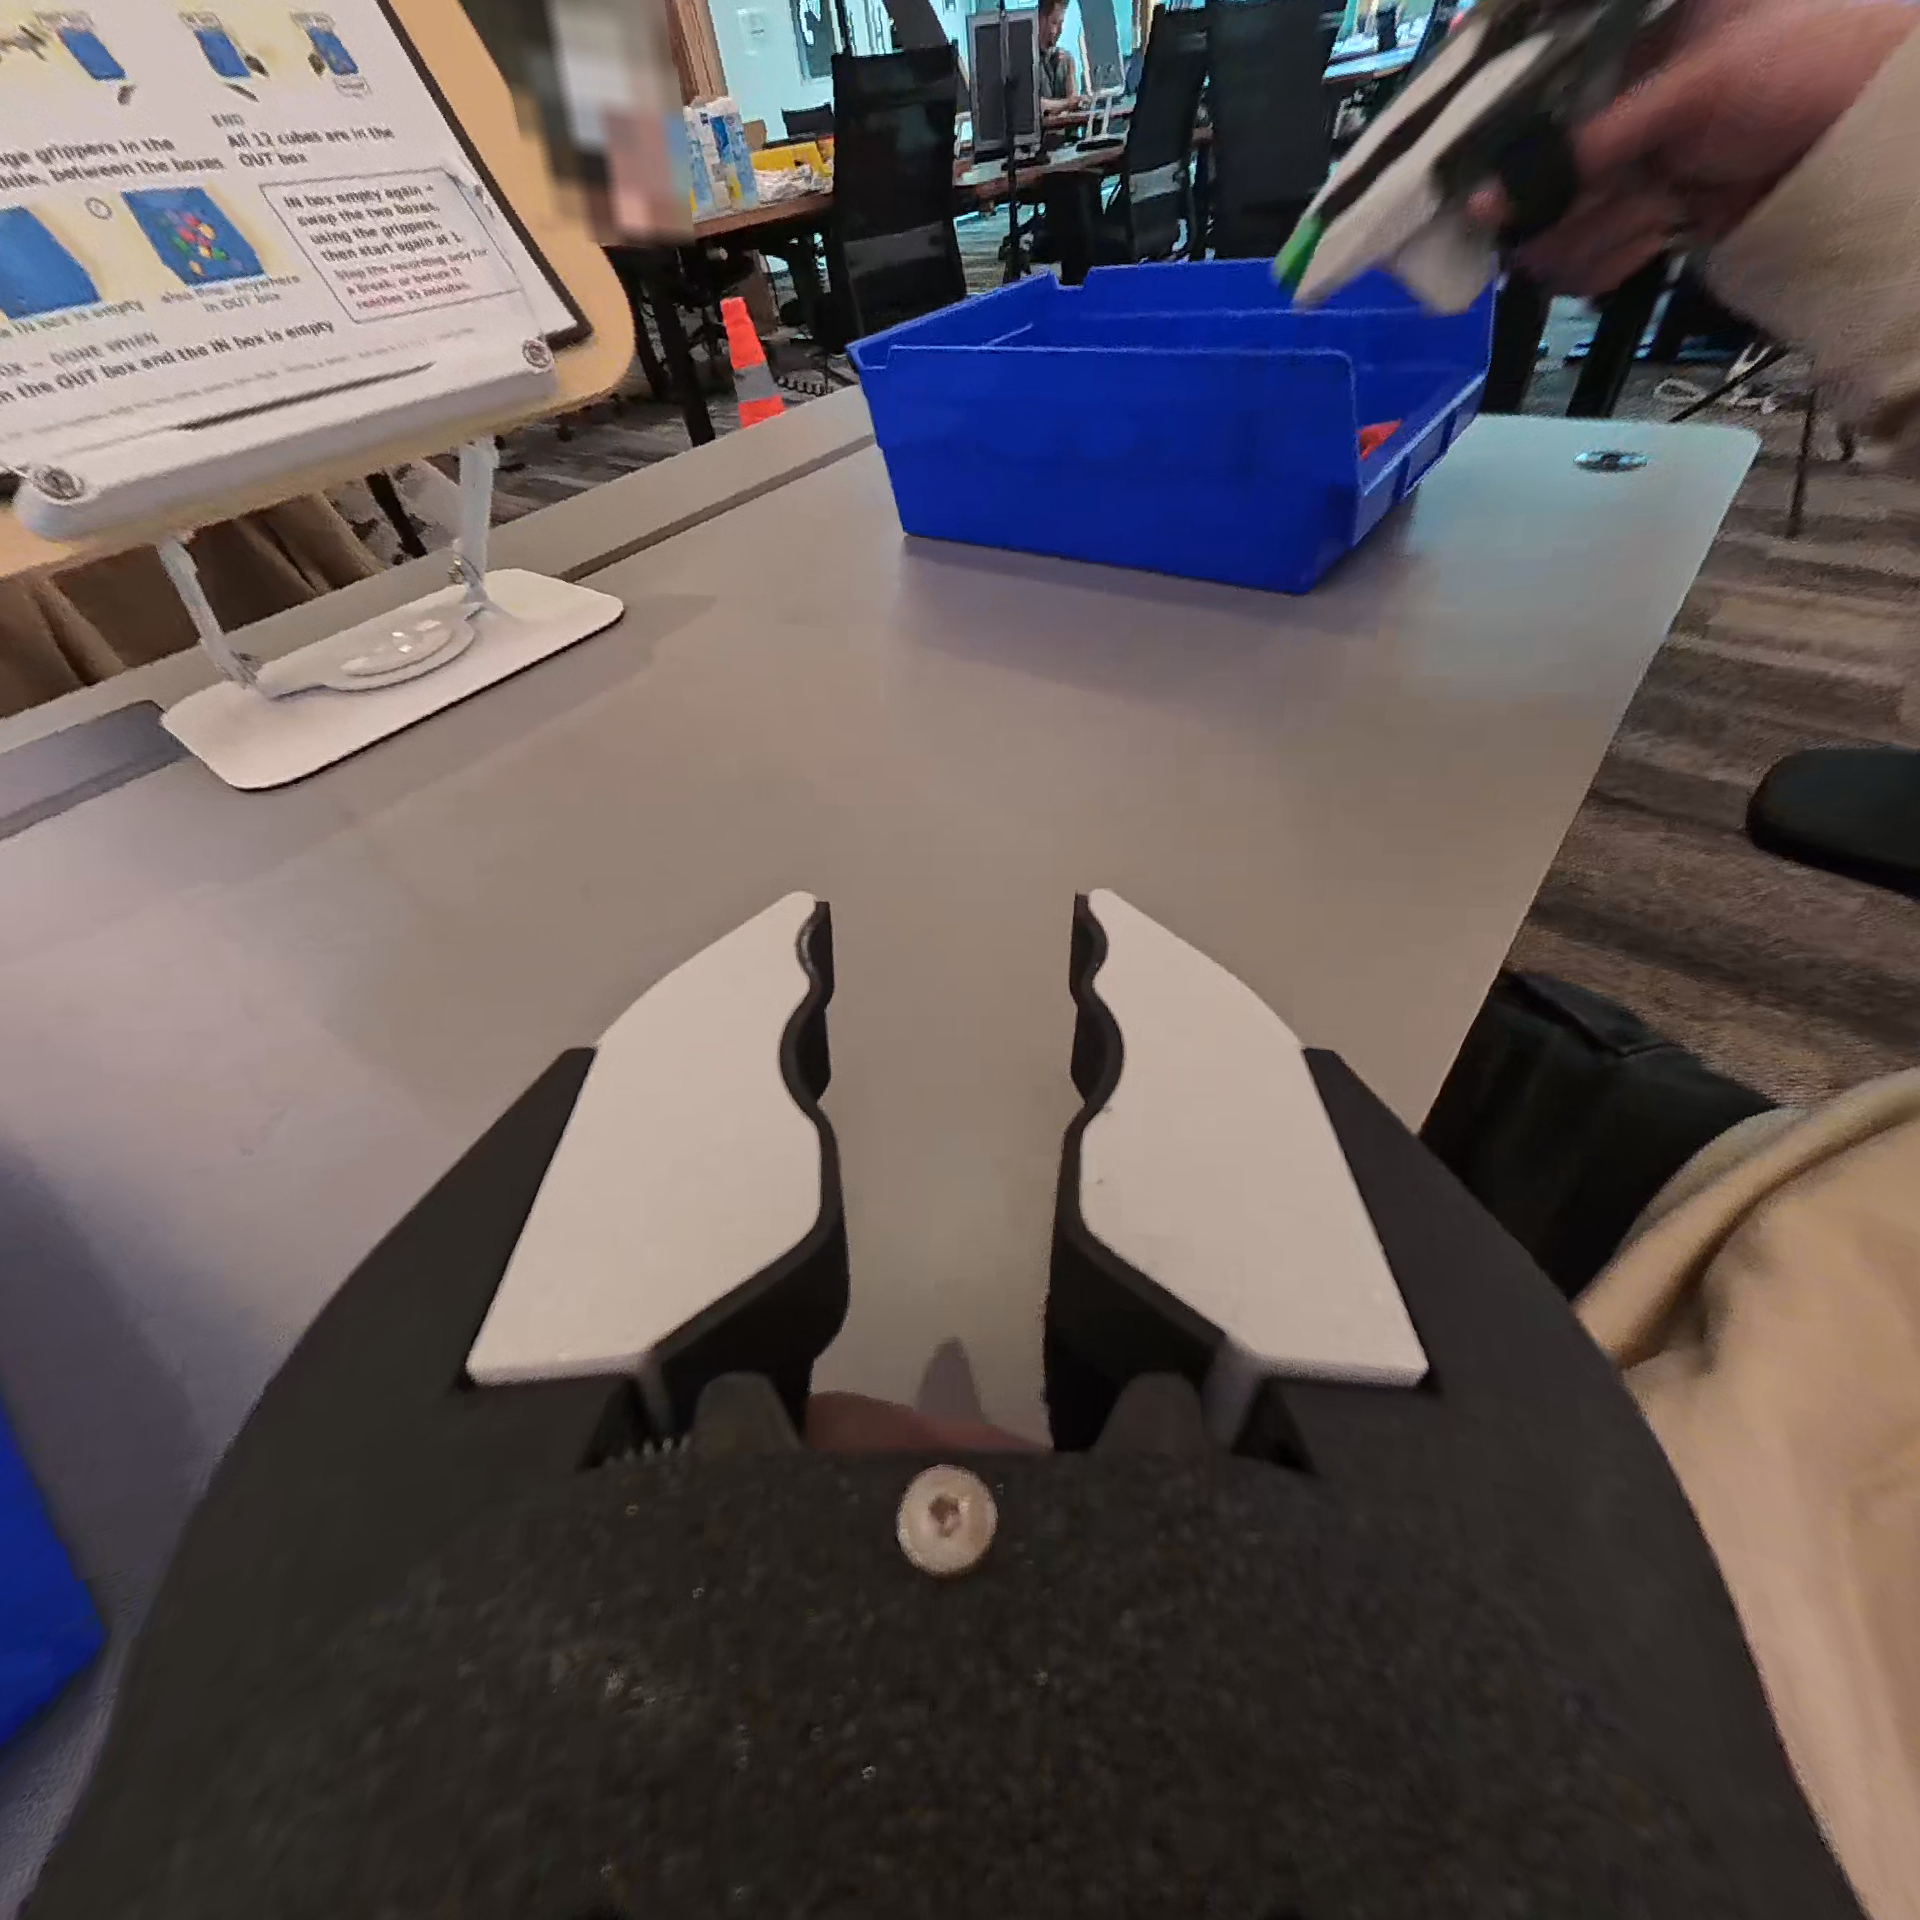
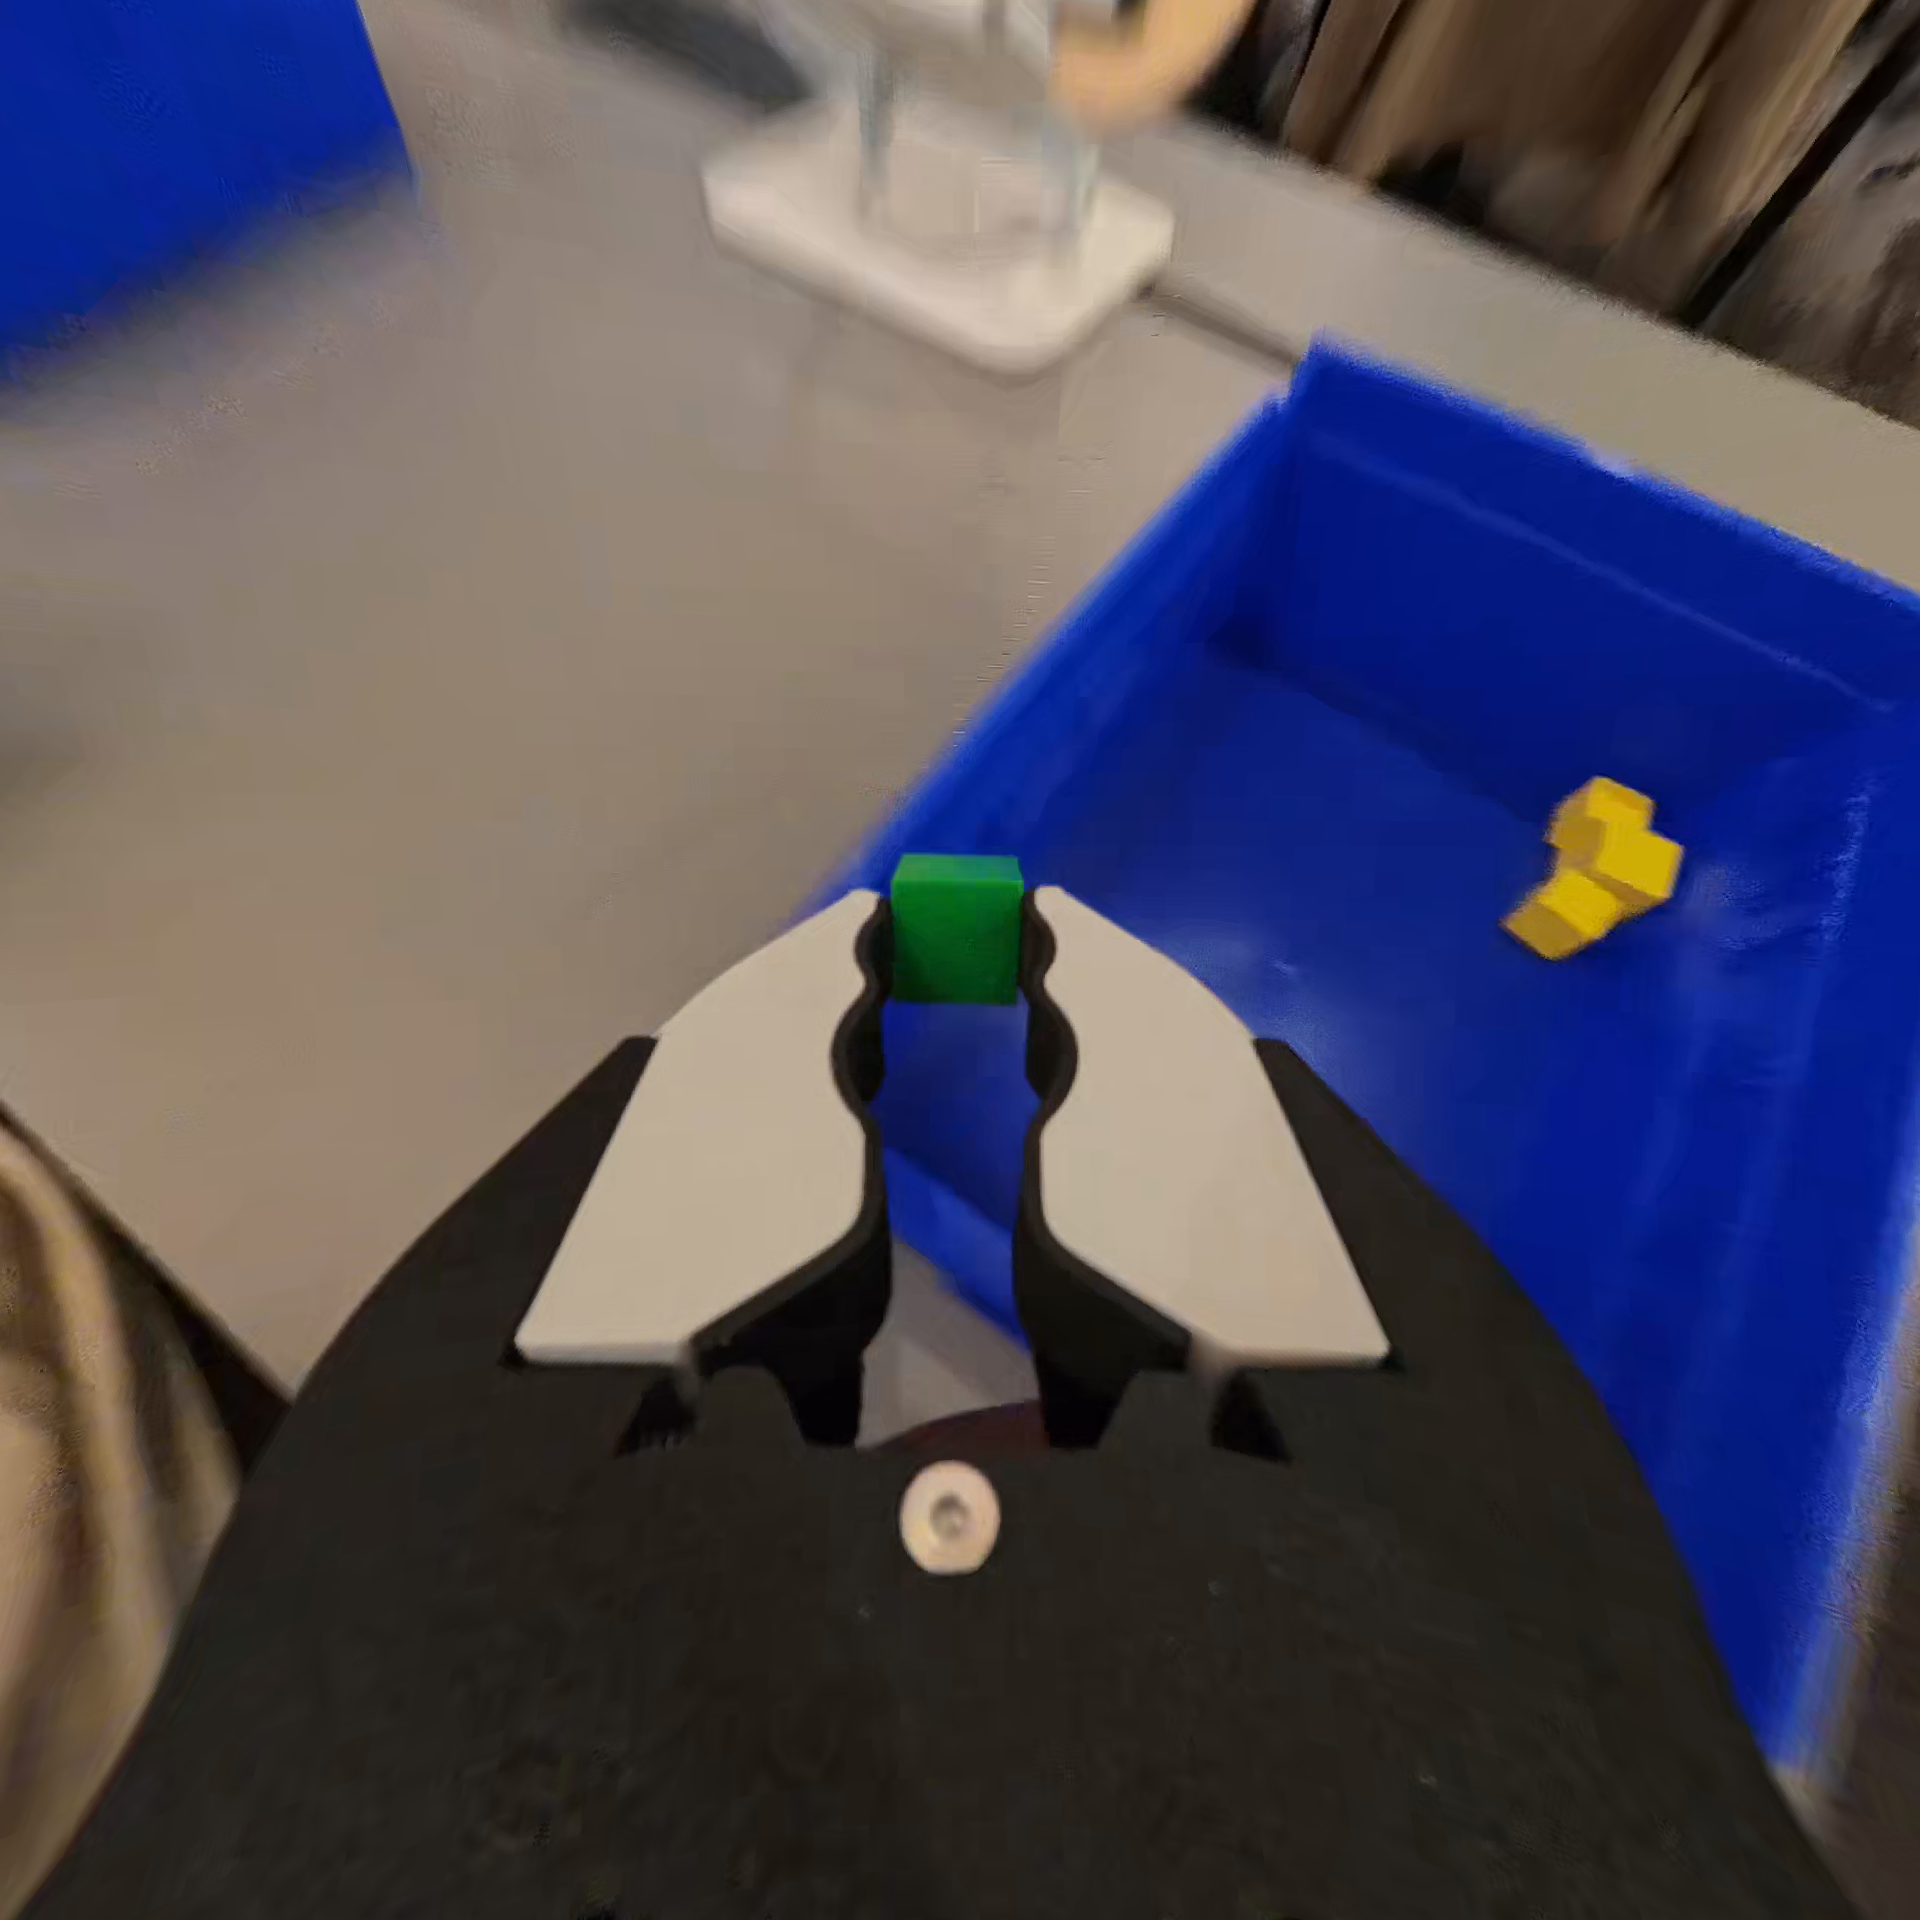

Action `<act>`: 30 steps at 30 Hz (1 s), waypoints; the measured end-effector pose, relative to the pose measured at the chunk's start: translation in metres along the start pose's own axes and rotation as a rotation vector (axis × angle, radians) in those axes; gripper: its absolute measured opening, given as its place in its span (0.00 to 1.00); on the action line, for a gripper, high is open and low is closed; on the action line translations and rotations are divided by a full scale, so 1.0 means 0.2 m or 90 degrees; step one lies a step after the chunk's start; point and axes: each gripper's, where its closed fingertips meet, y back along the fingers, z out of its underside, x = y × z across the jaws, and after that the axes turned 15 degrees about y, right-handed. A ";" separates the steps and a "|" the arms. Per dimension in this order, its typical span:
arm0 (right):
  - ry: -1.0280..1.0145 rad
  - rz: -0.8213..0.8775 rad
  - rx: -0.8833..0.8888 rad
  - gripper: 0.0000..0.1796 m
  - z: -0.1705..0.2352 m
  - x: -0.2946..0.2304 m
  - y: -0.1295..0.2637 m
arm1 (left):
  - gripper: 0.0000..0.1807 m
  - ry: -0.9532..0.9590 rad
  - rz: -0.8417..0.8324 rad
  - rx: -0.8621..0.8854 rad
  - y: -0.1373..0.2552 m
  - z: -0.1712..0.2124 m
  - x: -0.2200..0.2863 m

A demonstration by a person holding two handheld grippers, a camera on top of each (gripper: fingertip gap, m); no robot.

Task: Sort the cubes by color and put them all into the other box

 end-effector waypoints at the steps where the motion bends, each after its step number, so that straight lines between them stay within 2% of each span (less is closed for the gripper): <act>1: 0.063 -0.022 -0.061 0.13 0.08 0.07 -0.07 | 0.24 0.013 0.005 0.000 0.00 0.00 0.00; 3: 0.142 -0.131 -0.153 0.13 0.24 0.10 -0.21 | 0.24 0.036 0.010 0.005 0.01 -0.02 -0.01; 5: 0.125 -0.251 -0.233 0.13 0.36 0.07 -0.31 | 0.24 0.043 0.013 0.004 0.02 -0.02 -0.01; 7: 0.112 -0.366 -0.292 0.13 0.42 -0.02 -0.36 | 0.24 0.034 0.006 0.003 0.02 -0.02 -0.01; 9: 0.159 -0.417 -0.319 0.13 0.45 -0.10 -0.38 | 0.24 0.019 -0.005 0.001 0.03 -0.02 -0.01; 13: 0.224 -0.432 -0.328 0.14 0.42 -0.15 -0.37 | 0.24 0.000 -0.009 -0.004 0.04 0.00 0.00; 17: 0.254 -0.342 -0.330 0.21 0.40 -0.09 -0.35 | 0.26 0.013 -0.006 -0.015 0.03 0.02 0.00; 18: 0.245 -0.319 -0.311 0.26 0.36 -0.06 -0.31 | 0.26 0.019 -0.003 -0.015 0.03 0.02 0.00; 20: 0.209 -0.222 -0.229 0.26 0.22 0.02 -0.21 | 0.26 0.029 0.000 -0.010 0.04 0.00 0.00; 23: 0.161 -0.047 0.015 0.27 -0.13 0.02 0.01 | 0.24 0.053 -0.022 -0.027 0.04 -0.01 -0.04; 25: 0.075 0.018 0.251 0.26 -0.40 -0.15 0.12 | 0.25 0.068 -0.046 -0.032 0.03 -0.01 -0.07; 26: 0.009 0.029 0.338 0.25 -0.47 -0.26 0.14 | 0.25 0.077 -0.058 -0.033 0.03 -0.01 -0.09; 28: -0.094 -0.003 0.402 0.25 -0.47 -0.55 0.07 | 0.26 0.092 -0.085 -0.044 0.02 0.02 -0.13; 30: -0.134 -0.045 0.366 0.25 -0.40 -0.81 -0.08 | 0.27 0.102 -0.117 -0.059 0.02 0.05 -0.17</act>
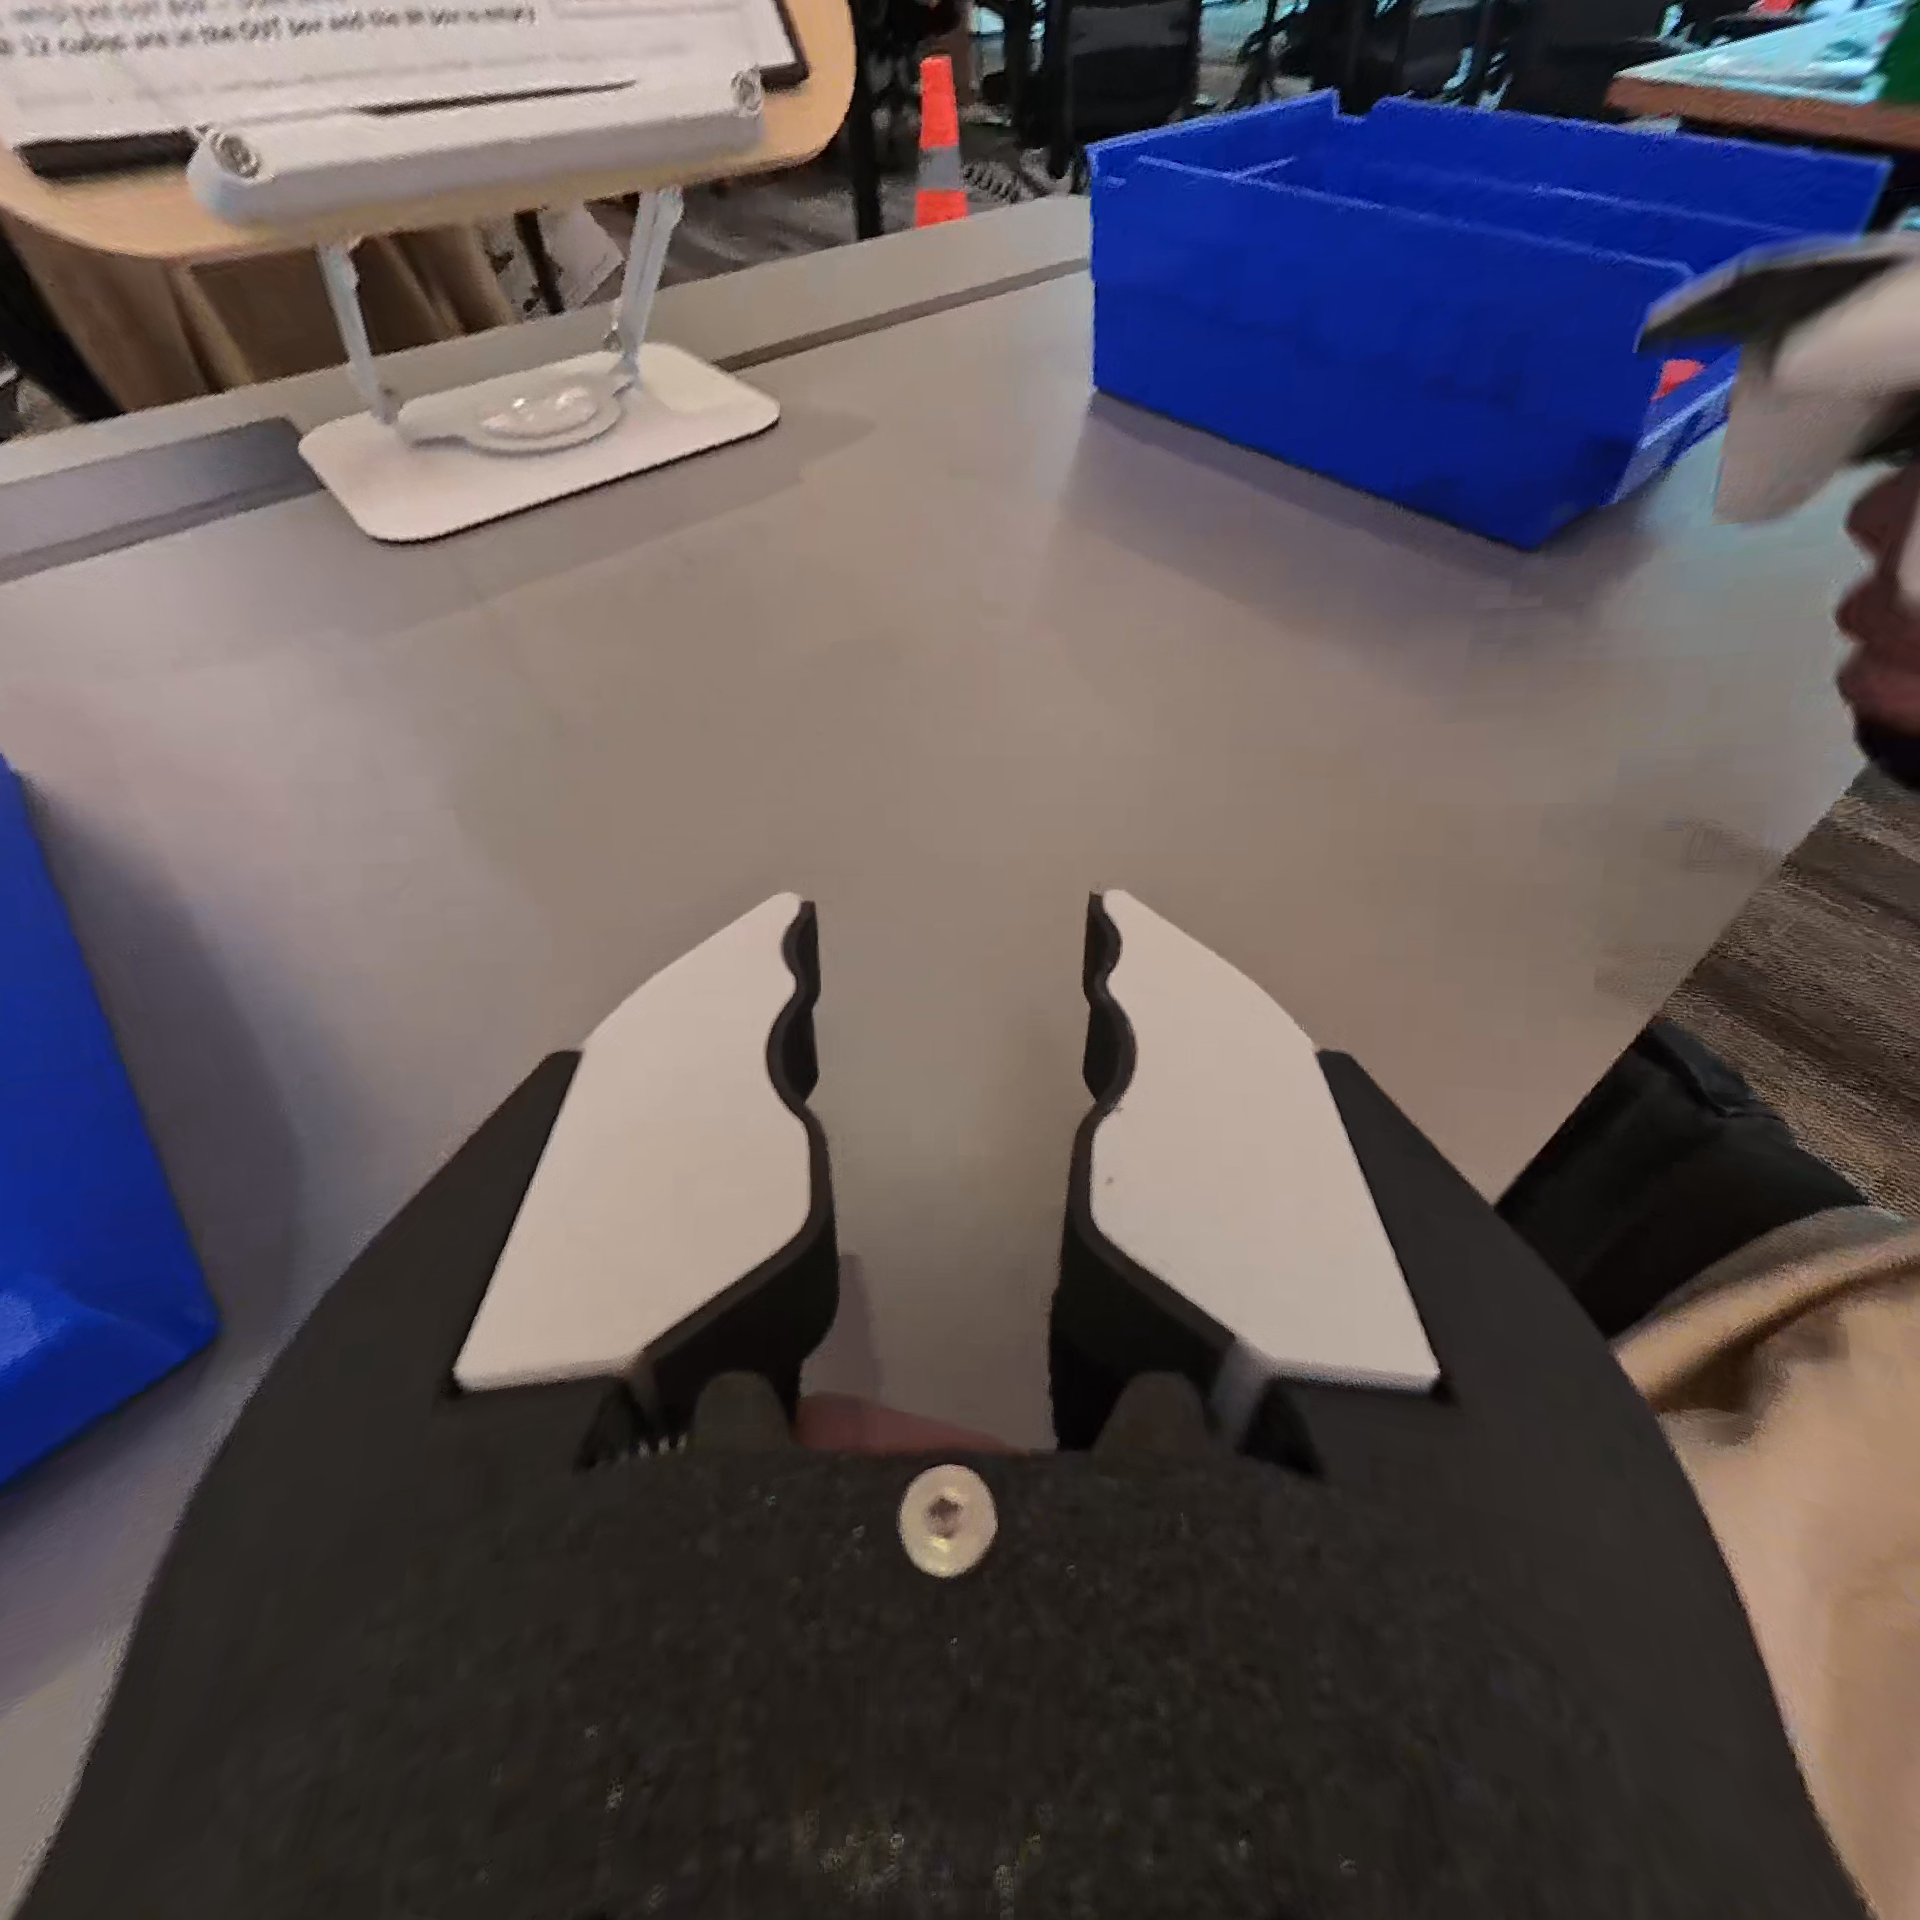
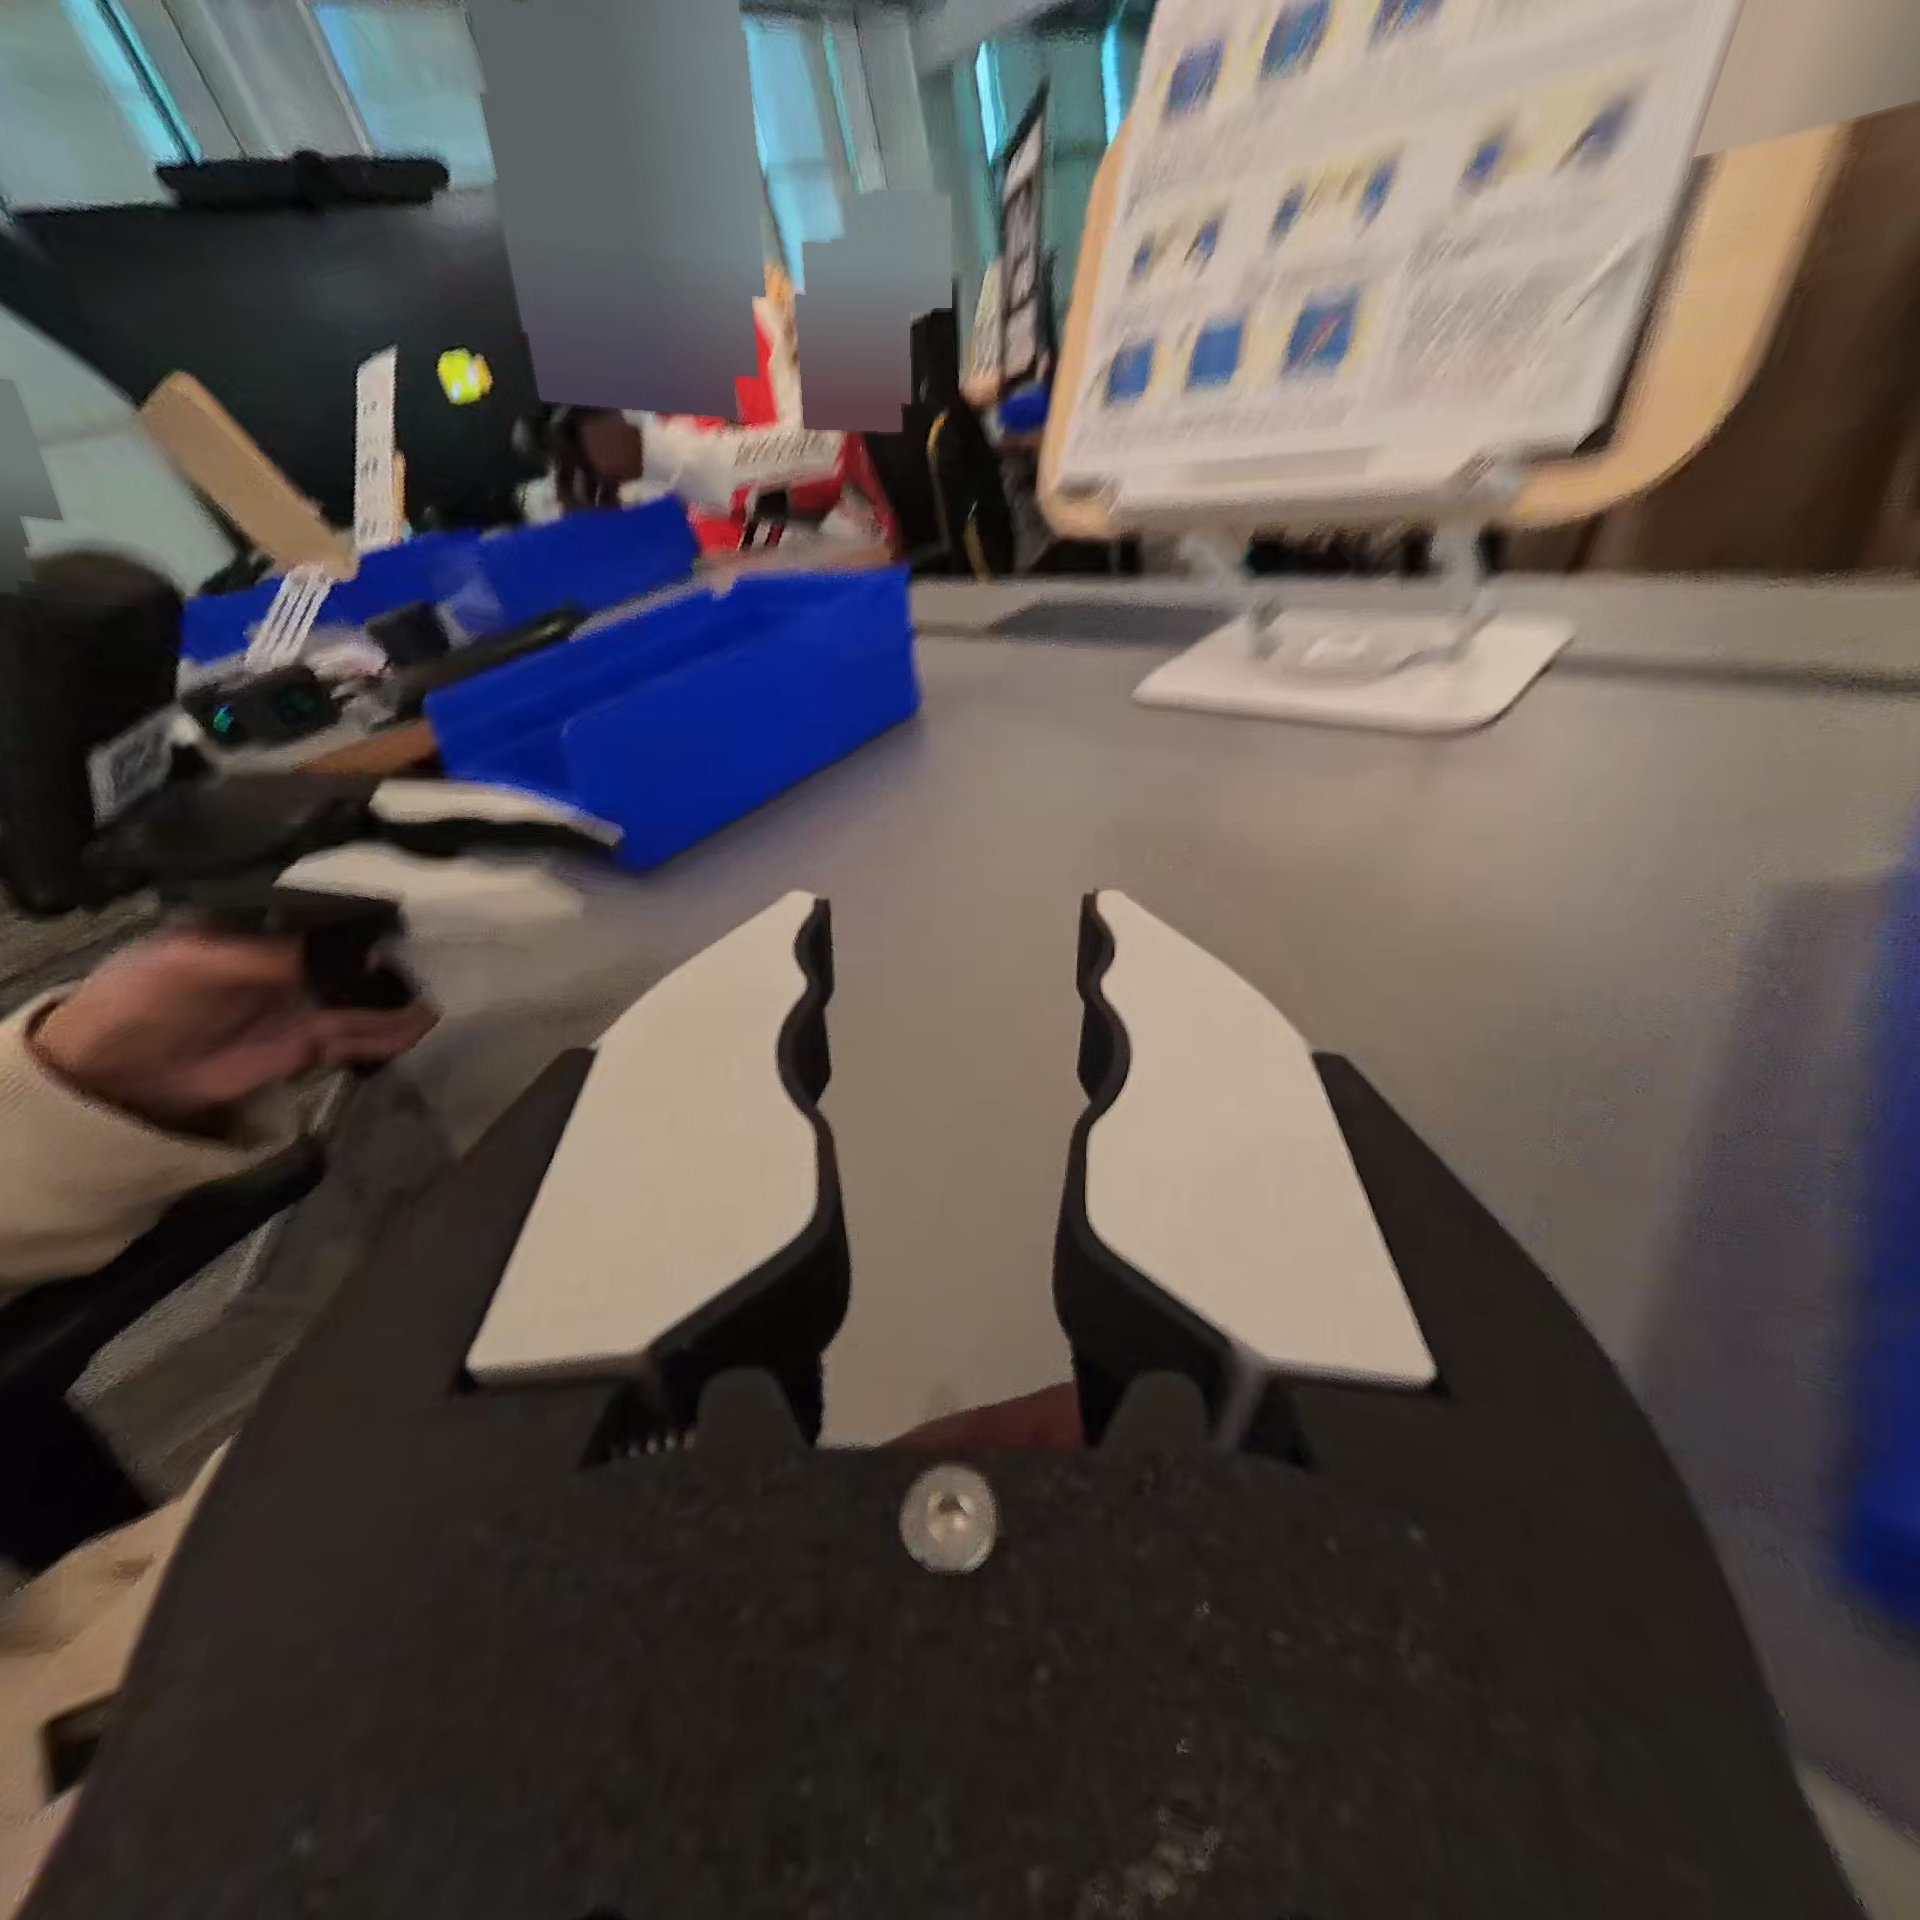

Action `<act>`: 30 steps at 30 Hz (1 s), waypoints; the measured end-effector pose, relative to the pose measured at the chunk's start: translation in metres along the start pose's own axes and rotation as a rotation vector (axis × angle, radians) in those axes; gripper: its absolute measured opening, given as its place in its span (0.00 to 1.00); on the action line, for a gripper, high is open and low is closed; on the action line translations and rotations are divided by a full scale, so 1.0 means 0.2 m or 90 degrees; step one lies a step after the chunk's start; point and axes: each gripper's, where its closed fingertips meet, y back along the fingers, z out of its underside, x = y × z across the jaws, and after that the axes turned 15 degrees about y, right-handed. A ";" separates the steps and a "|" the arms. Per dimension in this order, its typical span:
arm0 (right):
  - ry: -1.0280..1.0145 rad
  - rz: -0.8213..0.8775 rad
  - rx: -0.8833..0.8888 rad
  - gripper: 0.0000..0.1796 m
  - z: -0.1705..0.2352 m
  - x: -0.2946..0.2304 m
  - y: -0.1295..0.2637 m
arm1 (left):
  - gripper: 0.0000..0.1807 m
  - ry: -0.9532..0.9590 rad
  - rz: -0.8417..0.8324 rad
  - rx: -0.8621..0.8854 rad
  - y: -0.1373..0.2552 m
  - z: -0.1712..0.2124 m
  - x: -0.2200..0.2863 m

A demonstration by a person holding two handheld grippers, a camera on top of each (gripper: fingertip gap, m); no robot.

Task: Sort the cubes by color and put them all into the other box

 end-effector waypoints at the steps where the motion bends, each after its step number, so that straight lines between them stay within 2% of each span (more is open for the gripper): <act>1: -0.004 -0.029 -0.028 0.26 0.07 -0.10 -0.03 | 0.28 0.004 -0.008 -0.004 0.00 0.01 -0.01; 6: -0.001 -0.079 -0.116 0.26 0.27 -0.24 -0.13 | 0.28 0.012 -0.034 -0.025 0.01 0.05 -0.05; 9: -0.014 -0.093 -0.117 0.26 0.29 -0.26 -0.14 | 0.27 0.002 -0.049 -0.024 0.06 0.04 -0.09; 13: -0.004 -0.100 -0.113 0.25 0.27 -0.27 -0.13 | 0.24 -0.027 -0.083 -0.061 0.26 -0.10 -0.27; 15: 0.013 -0.100 -0.112 0.25 0.26 -0.27 -0.13 | 0.24 -0.107 -0.140 -0.151 0.35 -0.16 -0.49; 17: 0.023 -0.107 -0.112 0.24 0.27 -0.27 -0.13 | 0.25 -0.246 -0.169 -0.273 0.39 -0.20 -0.72; 20: 0.023 -0.125 -0.115 0.24 0.27 -0.29 -0.14 | 0.24 -0.391 -0.111 -0.438 0.38 -0.21 -0.99; 25: 0.041 -0.119 -0.116 0.23 0.27 -0.28 -0.12 | 0.25 -0.334 -0.008 -0.677 0.31 -0.05 -1.26; 30: 0.042 -0.109 -0.121 0.23 0.28 -0.26 -0.10 | 0.25 -0.348 0.044 -0.726 0.21 0.05 -1.33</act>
